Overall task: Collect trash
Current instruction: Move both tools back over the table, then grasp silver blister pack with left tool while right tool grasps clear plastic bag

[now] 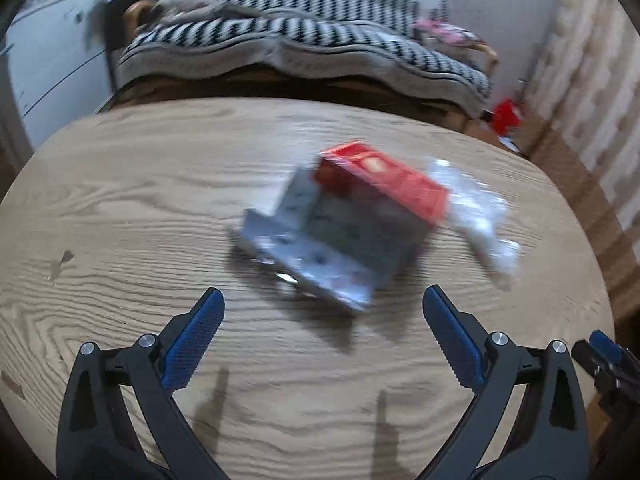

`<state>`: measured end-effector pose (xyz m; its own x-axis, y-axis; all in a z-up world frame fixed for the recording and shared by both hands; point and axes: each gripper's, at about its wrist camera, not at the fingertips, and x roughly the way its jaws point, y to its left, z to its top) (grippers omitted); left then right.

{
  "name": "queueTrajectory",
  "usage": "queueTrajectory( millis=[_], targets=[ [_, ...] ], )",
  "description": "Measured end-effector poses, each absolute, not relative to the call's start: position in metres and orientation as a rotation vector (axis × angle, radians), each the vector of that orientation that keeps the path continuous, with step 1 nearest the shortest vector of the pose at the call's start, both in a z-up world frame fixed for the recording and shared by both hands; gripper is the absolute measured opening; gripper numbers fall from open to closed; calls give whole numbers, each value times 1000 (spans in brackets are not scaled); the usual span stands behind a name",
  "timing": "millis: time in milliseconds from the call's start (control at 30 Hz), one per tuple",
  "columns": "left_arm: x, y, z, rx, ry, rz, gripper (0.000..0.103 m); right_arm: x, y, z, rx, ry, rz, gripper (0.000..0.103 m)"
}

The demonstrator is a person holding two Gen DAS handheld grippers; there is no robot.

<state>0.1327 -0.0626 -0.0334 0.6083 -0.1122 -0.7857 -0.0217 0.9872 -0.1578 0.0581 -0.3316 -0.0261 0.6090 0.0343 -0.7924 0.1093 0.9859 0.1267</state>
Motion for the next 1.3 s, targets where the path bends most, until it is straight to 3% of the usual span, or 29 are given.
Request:
queueTrajectory(
  millis=[433,500,567,633,667,733,900,1033,1067,1133,1300],
  targets=[
    [174,-40,-71,-175,973,16,96,133,-276,-42,91,897,-45,79],
    [172,-42,-71,-129,967,28,81,146,-275,-46,83,899,-64,79],
    [168,-40,-68,-150,951,-15,45,154,-275,-49,89,903,-62,79],
    [165,-35,-67,-193,962,-60,27,162,-270,-50,75,901,-59,79],
    [163,-32,-68,-204,978,-62,12,167,-267,-51,54,897,-64,79],
    [160,-27,-69,-202,979,-50,5,175,-265,-53,32,893,-76,79],
    [158,-14,-68,-249,992,-57,3,195,-266,-68,38,916,-94,78],
    [153,-10,-64,-242,978,-50,3,206,-266,-76,38,921,-92,61],
    [152,-11,-61,-232,969,-44,3,206,-266,-76,43,909,-85,43],
    [150,-11,-56,-214,955,-39,3,205,-264,-74,40,911,-59,20],
    [142,-20,-44,-210,930,-55,3,189,-271,-62,81,894,-20,17]
  ],
)
